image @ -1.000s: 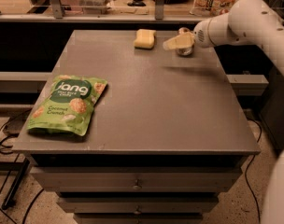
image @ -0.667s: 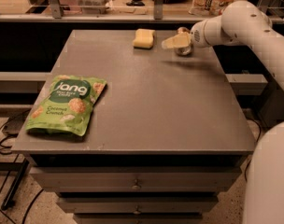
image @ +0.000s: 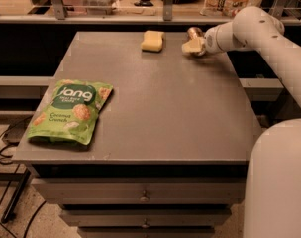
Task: Move orange can near green rice chip bag
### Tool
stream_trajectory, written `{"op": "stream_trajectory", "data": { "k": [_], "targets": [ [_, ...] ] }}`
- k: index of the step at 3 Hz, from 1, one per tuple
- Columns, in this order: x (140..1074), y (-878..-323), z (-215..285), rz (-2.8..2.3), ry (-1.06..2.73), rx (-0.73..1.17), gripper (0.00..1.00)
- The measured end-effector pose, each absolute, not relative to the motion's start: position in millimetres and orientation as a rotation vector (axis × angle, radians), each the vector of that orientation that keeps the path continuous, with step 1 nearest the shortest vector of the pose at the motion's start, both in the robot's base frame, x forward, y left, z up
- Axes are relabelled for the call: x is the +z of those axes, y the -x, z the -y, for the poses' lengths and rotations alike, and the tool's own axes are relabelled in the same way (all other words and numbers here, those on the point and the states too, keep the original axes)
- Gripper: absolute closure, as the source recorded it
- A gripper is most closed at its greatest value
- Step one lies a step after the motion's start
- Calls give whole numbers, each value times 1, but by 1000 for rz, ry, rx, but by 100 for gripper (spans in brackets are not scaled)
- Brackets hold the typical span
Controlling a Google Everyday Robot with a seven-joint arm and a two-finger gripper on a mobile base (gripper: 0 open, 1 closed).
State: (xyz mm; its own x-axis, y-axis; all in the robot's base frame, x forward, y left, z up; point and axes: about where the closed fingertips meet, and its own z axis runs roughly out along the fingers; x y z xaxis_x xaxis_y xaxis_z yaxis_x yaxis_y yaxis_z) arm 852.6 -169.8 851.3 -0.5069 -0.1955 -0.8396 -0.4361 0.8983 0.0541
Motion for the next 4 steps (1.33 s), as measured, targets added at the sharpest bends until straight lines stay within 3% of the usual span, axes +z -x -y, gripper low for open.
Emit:
{"op": "stream_trajectory", "data": {
  "k": [2, 3, 4],
  "targets": [
    [903, -838, 148, -2024, 574, 297, 87],
    [942, -810, 121, -1959, 717, 276, 100],
    [977, -770, 97, -1902, 862, 262, 100]
  ]
}}
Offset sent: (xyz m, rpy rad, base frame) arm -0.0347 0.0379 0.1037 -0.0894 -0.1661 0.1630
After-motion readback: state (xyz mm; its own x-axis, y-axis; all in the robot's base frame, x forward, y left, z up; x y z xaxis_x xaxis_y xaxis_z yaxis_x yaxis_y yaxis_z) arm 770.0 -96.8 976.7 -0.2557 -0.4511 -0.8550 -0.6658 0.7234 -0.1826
